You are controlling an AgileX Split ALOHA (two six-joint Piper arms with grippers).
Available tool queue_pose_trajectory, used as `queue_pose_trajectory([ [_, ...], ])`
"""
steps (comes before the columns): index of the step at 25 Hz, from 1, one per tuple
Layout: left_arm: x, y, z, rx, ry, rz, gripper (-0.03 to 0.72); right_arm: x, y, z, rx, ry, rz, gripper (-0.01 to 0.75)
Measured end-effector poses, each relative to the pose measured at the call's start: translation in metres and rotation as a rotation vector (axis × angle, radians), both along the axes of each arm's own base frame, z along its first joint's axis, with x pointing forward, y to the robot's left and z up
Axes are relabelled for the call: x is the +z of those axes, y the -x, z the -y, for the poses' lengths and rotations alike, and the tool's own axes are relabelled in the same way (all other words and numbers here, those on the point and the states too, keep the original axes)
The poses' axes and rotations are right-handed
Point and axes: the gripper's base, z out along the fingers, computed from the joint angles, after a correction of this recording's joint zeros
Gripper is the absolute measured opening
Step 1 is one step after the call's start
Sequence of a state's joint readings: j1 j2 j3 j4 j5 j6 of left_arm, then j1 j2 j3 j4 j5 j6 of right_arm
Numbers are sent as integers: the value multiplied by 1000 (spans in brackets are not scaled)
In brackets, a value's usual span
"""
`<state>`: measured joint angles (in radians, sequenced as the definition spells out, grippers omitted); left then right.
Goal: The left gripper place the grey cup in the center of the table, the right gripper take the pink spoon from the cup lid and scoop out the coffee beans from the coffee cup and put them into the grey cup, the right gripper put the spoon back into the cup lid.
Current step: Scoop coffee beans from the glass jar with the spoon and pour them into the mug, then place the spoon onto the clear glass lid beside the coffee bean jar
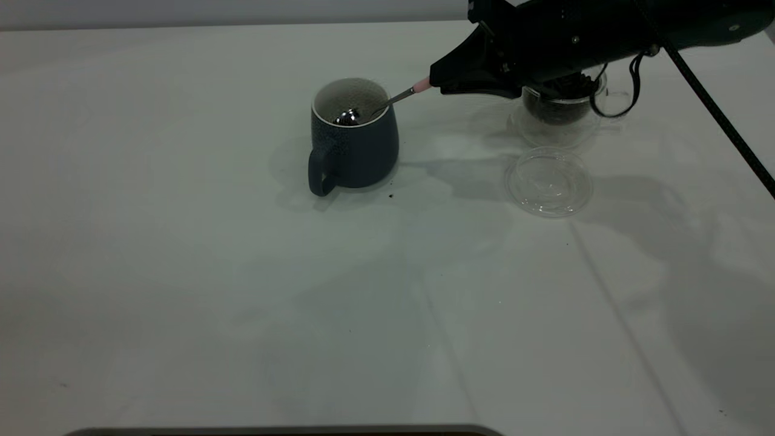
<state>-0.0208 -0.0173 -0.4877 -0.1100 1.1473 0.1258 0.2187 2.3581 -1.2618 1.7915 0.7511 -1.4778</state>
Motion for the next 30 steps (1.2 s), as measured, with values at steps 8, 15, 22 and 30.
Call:
queue_pose_trajectory([
  [8,0,0,0,0,0,0,565,36,-7,0,68,121,227,101],
  [15,0,0,0,0,0,0,565,60,0,1,120,143,242,101],
  [22,0,0,0,0,0,0,565,100,27,60,97,137,164,101],
  [30,0,0,0,0,0,0,565,58,55,140,-91,118,-56,101],
])
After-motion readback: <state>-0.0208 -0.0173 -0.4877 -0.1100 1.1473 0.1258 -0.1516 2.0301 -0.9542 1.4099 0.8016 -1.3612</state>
